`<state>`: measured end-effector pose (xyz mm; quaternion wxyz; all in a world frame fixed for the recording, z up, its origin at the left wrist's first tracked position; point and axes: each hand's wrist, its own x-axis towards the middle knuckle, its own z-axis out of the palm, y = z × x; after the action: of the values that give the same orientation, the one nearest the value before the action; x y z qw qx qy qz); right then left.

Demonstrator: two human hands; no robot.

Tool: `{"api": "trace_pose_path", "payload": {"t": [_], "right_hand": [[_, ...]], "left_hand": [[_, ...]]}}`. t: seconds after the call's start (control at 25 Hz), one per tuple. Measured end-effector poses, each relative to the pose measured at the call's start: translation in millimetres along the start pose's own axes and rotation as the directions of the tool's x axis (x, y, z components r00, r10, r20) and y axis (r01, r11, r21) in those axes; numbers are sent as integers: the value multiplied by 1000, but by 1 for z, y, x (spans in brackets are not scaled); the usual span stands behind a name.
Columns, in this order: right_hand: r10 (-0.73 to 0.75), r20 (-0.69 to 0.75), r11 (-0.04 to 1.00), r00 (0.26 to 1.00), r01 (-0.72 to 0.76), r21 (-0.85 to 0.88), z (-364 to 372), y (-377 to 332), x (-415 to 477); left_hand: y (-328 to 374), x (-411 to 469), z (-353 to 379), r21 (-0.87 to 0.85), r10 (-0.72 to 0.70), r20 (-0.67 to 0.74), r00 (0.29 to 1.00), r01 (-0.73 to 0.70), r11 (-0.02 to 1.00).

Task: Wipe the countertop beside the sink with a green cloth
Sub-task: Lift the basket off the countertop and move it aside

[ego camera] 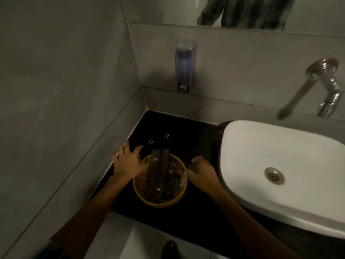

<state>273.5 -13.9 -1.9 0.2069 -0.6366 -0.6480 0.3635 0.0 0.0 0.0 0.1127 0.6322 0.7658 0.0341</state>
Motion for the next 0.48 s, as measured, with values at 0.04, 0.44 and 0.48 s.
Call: {"api": "trace_pose_path", "payload": {"t": [0.04,0.44,0.48], "right_hand": [[80,94,996,992,-84,32,14,2,-2],[308,-32,890,951,-276,363,10,11,-43],[313,-81,895,946,-266,359,4,17,-57]], "left_hand": [[-13,-3,8,-53,-58,69,996,62,997],[-23,-32,30,-630,34,260,965,143,763],[-16,-44,32,-659,51,277,959,152,737]]}}
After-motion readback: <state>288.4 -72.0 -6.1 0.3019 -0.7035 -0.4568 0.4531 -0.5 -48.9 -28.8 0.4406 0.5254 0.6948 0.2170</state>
